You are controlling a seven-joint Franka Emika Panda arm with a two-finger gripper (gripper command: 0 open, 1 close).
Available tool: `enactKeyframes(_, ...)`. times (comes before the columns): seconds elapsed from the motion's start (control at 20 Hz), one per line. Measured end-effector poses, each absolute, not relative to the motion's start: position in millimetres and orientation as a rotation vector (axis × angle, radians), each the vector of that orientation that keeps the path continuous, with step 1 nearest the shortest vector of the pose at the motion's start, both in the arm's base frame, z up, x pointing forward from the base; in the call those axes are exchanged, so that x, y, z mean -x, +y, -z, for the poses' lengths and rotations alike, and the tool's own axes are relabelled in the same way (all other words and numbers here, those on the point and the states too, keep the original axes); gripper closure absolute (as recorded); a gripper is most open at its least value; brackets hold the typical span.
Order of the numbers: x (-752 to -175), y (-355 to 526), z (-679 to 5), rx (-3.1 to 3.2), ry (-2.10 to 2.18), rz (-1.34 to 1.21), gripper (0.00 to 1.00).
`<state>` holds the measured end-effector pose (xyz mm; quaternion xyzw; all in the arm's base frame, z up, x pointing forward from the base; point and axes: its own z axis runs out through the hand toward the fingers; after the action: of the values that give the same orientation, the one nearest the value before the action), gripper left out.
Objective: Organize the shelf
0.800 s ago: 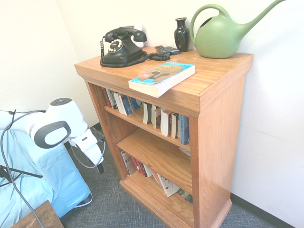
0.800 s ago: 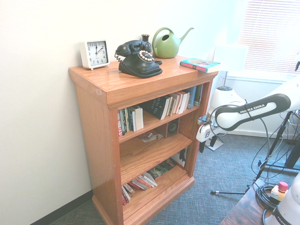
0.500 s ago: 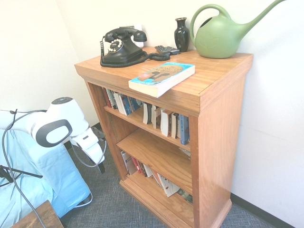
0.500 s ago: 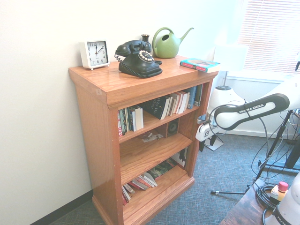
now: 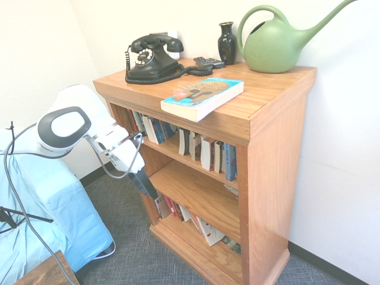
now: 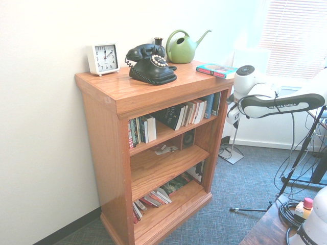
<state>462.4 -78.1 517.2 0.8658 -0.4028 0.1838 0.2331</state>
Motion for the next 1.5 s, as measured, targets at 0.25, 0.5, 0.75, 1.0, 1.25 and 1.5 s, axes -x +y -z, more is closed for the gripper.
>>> enactKeyframes(0.25,-475.2,-63.1,-554.0,-2.159,-0.937,-0.59,0.0)
enactKeyframes(0.5,-497.6,-40.9,-572.7,-1.978,-0.825,-0.604,0.0)
enactKeyframes(0.75,-512.3,-35.6,-600.5,-1.794,-0.821,-0.565,0.0)
enactKeyframes(1.0,-534.2,-20.8,-616.6,-1.71,-0.785,-0.579,0.0)
enactKeyframes(1.25,-562.5,-24.7,-611.8,-1.651,-0.756,-0.591,0.0)
enactKeyframes(1.5,-584.4,-18.4,-607.7,-1.647,-0.745,-0.608,0.0)
